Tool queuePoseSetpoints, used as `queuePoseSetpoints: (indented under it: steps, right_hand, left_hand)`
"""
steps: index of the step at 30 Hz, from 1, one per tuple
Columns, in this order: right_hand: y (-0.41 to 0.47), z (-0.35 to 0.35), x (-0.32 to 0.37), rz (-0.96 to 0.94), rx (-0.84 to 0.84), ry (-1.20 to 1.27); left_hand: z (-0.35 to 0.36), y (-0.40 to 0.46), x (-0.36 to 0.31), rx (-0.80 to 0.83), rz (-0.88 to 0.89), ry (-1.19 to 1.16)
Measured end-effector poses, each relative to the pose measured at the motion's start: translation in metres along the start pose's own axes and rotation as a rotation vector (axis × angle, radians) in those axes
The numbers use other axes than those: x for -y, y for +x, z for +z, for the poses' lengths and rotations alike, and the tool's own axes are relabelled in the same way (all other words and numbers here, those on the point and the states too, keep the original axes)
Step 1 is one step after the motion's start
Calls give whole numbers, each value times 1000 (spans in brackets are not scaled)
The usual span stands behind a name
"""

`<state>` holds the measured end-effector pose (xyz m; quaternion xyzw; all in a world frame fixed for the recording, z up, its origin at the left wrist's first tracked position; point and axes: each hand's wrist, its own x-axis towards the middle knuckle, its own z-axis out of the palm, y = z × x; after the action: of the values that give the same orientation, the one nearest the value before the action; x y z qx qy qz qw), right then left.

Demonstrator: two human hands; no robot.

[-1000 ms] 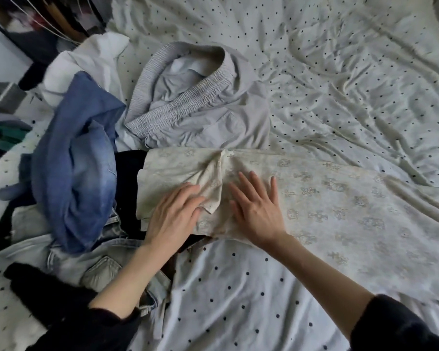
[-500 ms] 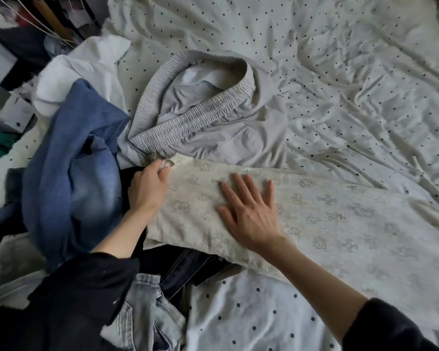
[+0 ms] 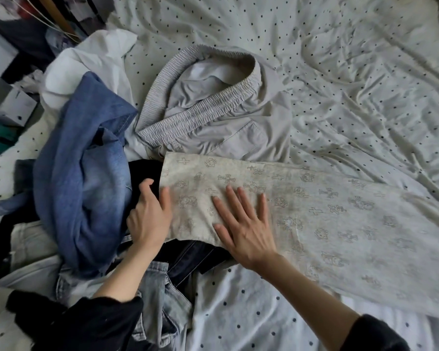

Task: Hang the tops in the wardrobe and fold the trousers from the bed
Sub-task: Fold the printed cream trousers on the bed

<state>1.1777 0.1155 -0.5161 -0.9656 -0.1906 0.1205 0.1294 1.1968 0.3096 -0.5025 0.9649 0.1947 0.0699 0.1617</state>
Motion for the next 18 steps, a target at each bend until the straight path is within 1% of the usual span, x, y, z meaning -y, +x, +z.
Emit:
queuePoseSetpoints:
  steps: [6,8,11,13,14,16,18]
  right_hand:
    - [-25,5,-4,-26,12,-51]
    - [-37,5,-11,-17,19,-65]
    - [-56,2,-32,41,34,-110]
    - [-69,-2,-48,93,34,-132]
    - [-74,-3,-55,118,38,-132]
    - [-88,-7,-69,171,31,-111]
    - [-103,-9,-83,212,25,-92]
  left_hand:
    - [-4,-24,-6,20,-3,-50]
    - [-9,-23,-3,17,57,-31]
    - [-15,-24,2,65,176,116]
    - [-20,-31,-1,84,201,192]
    - [-20,-36,-2,72,218,209]
    - [-22,-49,-17,10,305,225]
    - [-18,-64,-39,4,395,228]
